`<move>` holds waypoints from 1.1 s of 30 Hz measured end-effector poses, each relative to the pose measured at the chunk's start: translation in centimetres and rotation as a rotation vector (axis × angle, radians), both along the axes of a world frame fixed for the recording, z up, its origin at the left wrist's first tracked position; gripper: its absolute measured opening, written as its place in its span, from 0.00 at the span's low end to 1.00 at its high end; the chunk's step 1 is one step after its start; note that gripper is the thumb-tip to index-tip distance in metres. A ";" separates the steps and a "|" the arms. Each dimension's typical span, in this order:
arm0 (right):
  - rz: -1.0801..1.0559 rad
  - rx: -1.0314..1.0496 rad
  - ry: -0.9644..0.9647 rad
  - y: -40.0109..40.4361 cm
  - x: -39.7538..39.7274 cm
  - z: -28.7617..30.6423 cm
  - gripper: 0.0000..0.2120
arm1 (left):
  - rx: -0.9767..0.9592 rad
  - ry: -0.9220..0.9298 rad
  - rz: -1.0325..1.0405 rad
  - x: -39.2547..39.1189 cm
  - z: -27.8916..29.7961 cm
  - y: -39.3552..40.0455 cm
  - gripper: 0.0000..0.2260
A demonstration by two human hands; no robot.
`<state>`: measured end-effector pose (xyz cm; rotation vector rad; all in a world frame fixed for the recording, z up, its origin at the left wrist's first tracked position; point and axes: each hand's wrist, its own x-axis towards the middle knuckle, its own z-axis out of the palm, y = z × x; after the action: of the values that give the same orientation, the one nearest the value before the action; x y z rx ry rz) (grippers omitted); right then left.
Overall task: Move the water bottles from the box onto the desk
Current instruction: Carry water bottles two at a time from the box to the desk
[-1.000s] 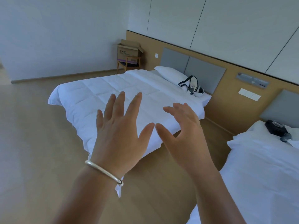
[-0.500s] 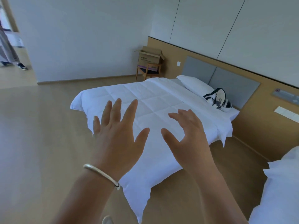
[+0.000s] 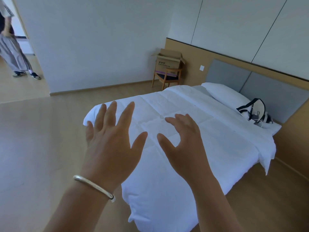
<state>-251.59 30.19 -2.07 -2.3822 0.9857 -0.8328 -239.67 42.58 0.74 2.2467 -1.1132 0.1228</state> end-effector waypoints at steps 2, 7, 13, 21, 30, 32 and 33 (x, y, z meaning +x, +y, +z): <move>0.001 0.010 0.006 -1.2 2.3 0.0 0.22 | 0.002 0.024 0.000 2.6 -0.2 -1.2 0.33; -0.046 0.012 0.022 -3.7 8.5 -0.4 0.22 | -0.016 0.054 -0.039 9.8 -0.8 -4.1 0.33; -0.125 -0.010 0.007 -5.3 18.4 0.2 0.22 | -0.046 0.067 -0.119 20.9 -0.8 -7.0 0.33; -0.213 -0.037 -0.005 -6.5 33.9 1.7 0.23 | -0.077 0.065 -0.237 37.3 0.2 -9.5 0.32; -0.234 -0.024 0.040 -10.3 47.0 1.2 0.28 | -0.076 0.101 -0.285 50.5 -0.4 -14.1 0.33; -0.238 -0.026 0.052 -12.3 49.9 0.8 0.28 | -0.083 0.106 -0.285 53.7 -0.9 -15.9 0.33; -0.235 -0.029 0.055 -13.3 51.3 0.6 0.28 | -0.086 0.102 -0.284 55.1 -1.0 -16.8 0.33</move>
<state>-200.34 16.89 -1.46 -2.3548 1.3033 -0.8728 -184.53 25.74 -0.29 1.9739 -1.3306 -0.0588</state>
